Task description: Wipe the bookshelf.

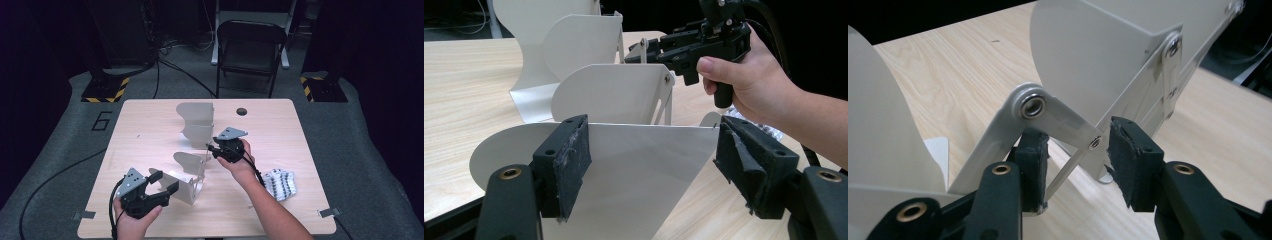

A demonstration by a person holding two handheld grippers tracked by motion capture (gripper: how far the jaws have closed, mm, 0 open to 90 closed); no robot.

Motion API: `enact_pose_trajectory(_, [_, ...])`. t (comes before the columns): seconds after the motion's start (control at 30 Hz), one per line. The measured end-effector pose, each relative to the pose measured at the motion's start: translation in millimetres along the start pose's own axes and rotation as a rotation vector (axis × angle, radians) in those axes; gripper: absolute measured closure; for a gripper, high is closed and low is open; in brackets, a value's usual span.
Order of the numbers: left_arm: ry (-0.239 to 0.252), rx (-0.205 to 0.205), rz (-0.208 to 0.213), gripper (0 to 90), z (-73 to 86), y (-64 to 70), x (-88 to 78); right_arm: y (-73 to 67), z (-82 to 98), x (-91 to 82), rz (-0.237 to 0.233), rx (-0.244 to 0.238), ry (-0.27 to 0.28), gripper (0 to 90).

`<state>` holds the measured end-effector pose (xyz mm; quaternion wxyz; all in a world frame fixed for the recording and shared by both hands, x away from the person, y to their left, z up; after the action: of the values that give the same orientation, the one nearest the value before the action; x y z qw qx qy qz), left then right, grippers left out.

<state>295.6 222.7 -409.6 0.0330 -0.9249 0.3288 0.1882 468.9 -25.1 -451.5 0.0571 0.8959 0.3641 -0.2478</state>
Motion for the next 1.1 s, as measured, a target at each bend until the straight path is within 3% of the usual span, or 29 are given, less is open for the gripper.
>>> enact_pose_trajectory(0.07, [0.0, 0.0, 0.003, 29.9, 0.1, -0.2, -0.2, -1.1, -0.3, -1.2, -0.003, -0.036, -0.004, 62.0])
enact_pose_trajectory(0.47, [0.003, -0.005, -0.015, 29.9, -0.6, -3.8, -6.4, -5.6, -3.1, -4.7, -0.028, 0.01, -0.018, 64.5])
enact_pose_trajectory(0.8, [0.013, -0.014, -0.037, 30.1, -2.2, -7.6, -19.6, -20.1, -5.9, -0.6, -0.049, 0.002, -0.034, 62.4])
enact_pose_trajectory(0.97, [0.008, -0.014, -0.031, 30.7, -3.8, -9.0, -21.2, -16.4, -5.3, -1.2, -0.048, 0.038, -0.048, 55.6])
enact_pose_trajectory(1.0, [0.01, -0.018, -0.033, 30.7, -4.0, -8.8, -20.9, -8.7, -3.7, -5.3, -0.071, 0.057, -0.068, 54.1])
enact_pose_trajectory(1.1, [0.003, -0.011, -0.036, 30.9, -3.0, -10.6, -22.2, -3.6, -2.6, -10.3, -0.077, 0.06, -0.075, 54.6])
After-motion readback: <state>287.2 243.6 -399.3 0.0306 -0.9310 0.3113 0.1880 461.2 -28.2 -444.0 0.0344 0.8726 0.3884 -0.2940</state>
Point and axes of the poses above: each handheld gripper's, and its own axes: x roughly forward along the jaws, z roughly out of its underside, y roughly to its right, the point moved 2 cm from there along x, roughly forward along the jaws, and after that the axes turned 9 degrees about x, right-handed, at the moved point
